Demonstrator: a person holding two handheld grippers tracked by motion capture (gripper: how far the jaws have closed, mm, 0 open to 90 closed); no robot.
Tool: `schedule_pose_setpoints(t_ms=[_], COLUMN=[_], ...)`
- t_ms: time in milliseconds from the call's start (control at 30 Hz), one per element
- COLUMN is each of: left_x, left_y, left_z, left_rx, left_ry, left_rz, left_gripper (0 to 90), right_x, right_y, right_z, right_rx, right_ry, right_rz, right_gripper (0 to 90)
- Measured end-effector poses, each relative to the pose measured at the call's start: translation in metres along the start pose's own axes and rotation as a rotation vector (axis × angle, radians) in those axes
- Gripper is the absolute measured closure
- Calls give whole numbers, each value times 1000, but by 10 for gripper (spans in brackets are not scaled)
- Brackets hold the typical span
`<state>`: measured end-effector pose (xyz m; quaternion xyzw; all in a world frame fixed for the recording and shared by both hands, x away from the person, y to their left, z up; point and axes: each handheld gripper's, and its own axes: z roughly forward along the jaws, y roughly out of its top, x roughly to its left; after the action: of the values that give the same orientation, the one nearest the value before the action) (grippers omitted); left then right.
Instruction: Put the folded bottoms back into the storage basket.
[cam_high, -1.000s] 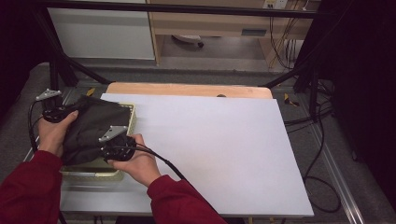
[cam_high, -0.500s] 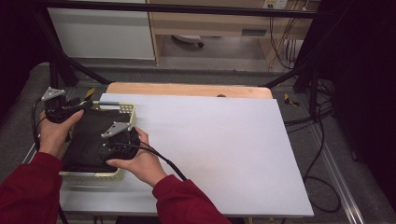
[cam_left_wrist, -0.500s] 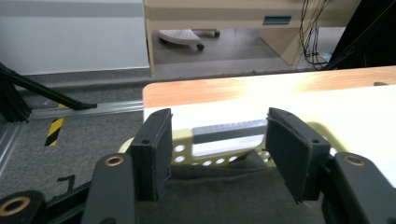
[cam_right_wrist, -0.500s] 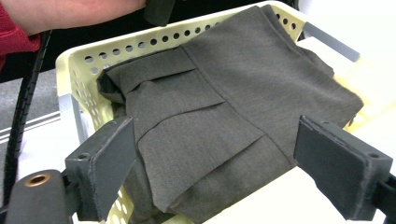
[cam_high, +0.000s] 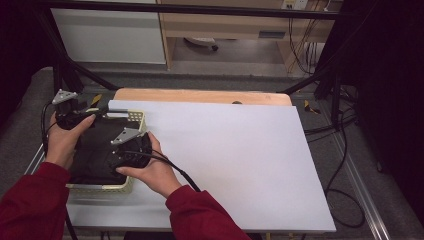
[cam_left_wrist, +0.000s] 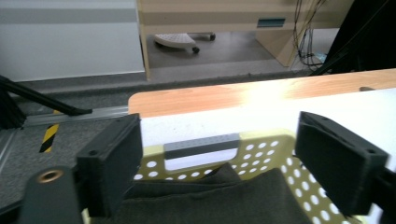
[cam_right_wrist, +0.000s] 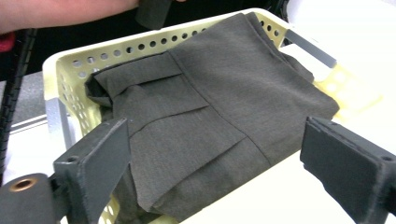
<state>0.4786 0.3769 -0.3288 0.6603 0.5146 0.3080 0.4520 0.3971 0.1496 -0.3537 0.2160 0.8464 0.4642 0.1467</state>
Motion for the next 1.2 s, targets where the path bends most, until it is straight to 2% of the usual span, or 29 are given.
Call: schedule_pose_setpoints(t_ms=[67,133,200,267,333,500,600,767,1000,1200], left_x=[-1,-2,-3,-7,-10,-12,-9,-15,-27,-41], left_y=[0,0,0,1,1,-1,-4,-9,-17,-21], left_z=[-1,-3,-8,-13,-19,-29,-33,-40,-49,-62], left_rx=[-2,-10,-20,-8,-12,-28,-39,-47,-48,-65], left_ry=[4,10,22,36,28,15,12,3,-26,-44], left_rz=[10,0,-18,-24,-25,-33,-59,-37,-39,-30], left_gripper=[110,95,95,100,99,90,87,74,75,72], right_x=[0,0,-2,-4,-6,-15,-23,-35,-44,-52], right_y=[0,0,-1,-1,-2,-11,-20,-24,-24,-25], right_z=[0,-1,-3,-6,-11,-26,-31,-38,-46,-54], right_rx=[4,7,13,16,16,11,16,11,-8,-23], right_ry=[-34,-77,-77,-78,-77,-39,-42,-23,4,-38], right_rz=[-3,-9,-1,-2,2,21,34,61,82,78], right_gripper=[52,39,29,26,37,64,64,61,95,85])
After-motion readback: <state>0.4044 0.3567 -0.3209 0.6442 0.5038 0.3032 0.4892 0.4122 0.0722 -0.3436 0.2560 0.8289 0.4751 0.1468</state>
